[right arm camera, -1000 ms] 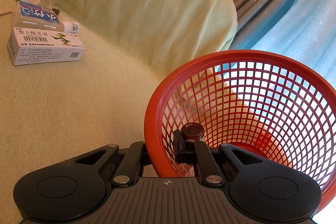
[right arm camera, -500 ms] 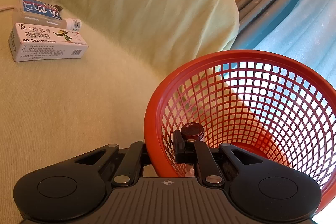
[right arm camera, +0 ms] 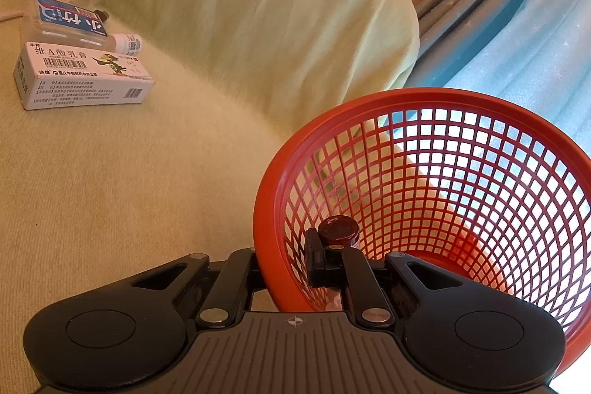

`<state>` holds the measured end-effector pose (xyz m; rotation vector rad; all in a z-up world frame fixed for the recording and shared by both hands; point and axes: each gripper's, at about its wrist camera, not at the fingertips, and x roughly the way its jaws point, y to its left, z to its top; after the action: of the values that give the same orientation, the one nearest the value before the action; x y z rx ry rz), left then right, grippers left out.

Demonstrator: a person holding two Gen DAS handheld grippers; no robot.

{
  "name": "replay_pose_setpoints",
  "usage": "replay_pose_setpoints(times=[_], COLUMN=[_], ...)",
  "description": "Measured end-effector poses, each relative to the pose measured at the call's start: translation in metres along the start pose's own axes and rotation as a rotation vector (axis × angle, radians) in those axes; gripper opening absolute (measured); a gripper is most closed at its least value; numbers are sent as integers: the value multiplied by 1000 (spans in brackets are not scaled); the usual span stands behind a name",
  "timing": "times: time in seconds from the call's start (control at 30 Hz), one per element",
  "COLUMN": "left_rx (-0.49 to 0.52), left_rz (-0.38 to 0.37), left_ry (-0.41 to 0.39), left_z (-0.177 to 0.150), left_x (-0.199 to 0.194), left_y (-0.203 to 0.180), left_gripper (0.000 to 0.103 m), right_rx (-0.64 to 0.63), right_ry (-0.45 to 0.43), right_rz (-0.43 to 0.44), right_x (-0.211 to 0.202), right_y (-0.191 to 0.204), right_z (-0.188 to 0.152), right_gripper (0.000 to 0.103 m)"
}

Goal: Organize objects
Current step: 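Carry the scrunchie to the basket and release it inside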

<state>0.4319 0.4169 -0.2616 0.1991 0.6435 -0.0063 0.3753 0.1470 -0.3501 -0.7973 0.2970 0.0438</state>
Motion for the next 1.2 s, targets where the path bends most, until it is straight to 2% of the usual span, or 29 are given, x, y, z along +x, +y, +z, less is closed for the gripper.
replay_pose_setpoints(times=[0.4,0.6,0.9,1.2], left_rx=[-8,-23,-95,-85], left_rz=[-148,-233,-338,-414], left_ry=[-131,-147,-147,-129], left_z=[54,67,81,85], left_x=[-16,-11,0,4], left_y=[-60,-88,-110,-132], left_gripper=[18,18,17,17], right_rx=[3,6,14,18], right_ry=[0,0,0,0], right_rz=[0,0,0,0], right_x=[0,1,2,2], right_y=[0,0,0,1], right_z=[1,1,4,6], right_gripper=[7,7,7,7])
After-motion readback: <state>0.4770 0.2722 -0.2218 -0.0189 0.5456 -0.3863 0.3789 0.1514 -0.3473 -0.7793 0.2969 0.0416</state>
